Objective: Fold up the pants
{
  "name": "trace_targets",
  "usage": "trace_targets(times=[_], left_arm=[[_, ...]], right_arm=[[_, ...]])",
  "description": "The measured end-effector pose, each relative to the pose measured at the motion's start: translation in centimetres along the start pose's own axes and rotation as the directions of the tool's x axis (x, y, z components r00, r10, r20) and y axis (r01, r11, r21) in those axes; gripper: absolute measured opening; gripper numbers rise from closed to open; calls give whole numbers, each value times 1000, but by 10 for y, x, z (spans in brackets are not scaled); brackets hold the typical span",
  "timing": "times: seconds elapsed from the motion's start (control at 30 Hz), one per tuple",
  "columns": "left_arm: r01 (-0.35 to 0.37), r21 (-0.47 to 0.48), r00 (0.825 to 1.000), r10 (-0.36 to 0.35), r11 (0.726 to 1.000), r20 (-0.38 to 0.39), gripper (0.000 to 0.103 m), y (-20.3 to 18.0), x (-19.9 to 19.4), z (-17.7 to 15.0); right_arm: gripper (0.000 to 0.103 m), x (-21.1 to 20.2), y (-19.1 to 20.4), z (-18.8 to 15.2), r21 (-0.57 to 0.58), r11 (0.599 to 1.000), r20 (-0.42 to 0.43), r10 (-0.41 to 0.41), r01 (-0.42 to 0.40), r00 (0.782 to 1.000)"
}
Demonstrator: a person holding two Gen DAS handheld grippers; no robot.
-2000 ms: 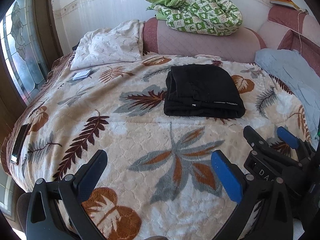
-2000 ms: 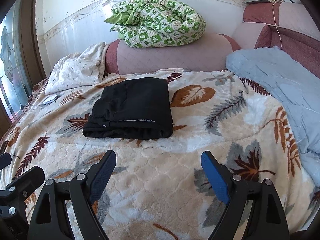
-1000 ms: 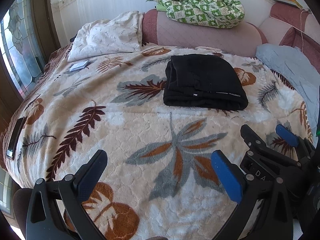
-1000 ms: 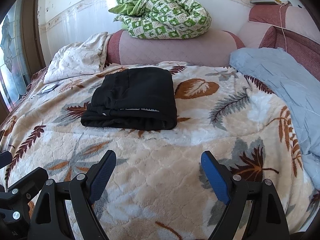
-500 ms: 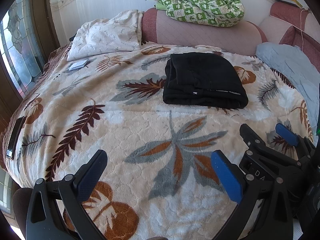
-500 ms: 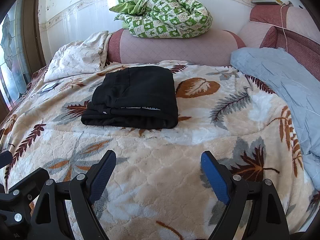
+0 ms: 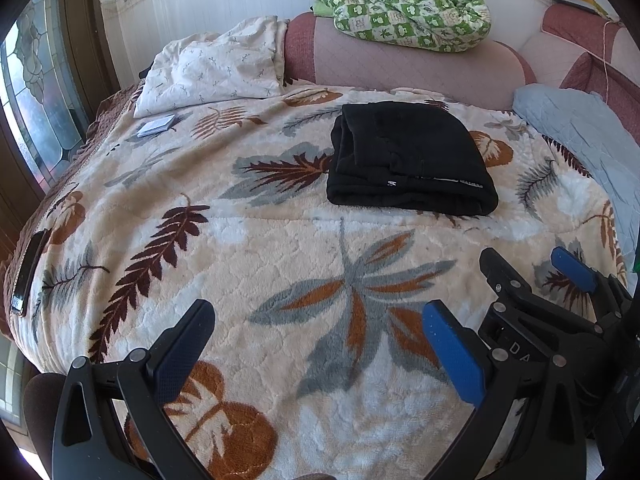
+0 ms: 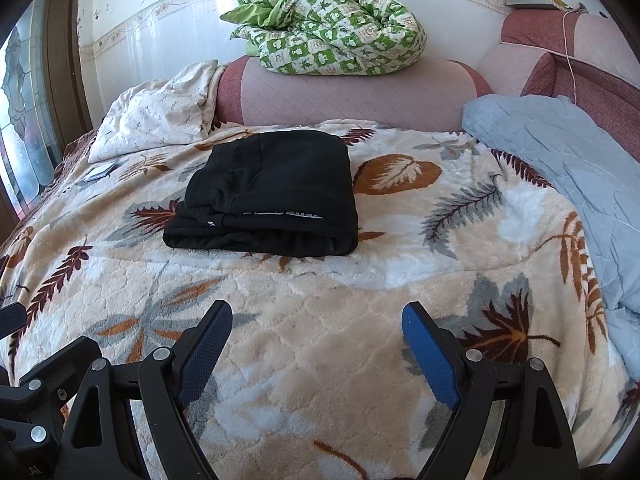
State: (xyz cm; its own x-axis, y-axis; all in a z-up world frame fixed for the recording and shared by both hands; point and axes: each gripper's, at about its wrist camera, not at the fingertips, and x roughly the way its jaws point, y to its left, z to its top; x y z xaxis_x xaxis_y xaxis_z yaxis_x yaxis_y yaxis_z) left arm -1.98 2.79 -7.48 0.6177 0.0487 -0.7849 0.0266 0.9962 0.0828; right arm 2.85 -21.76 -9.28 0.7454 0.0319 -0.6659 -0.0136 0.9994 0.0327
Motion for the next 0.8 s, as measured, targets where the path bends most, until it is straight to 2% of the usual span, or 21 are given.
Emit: trace_targets(times=[0.8], left_arm=[[2,0,1000,-2,1000,-6,103,1,2,-1]], right_arm=[[91,6,-2,-4,2,1000,-18,-11,11,1000]])
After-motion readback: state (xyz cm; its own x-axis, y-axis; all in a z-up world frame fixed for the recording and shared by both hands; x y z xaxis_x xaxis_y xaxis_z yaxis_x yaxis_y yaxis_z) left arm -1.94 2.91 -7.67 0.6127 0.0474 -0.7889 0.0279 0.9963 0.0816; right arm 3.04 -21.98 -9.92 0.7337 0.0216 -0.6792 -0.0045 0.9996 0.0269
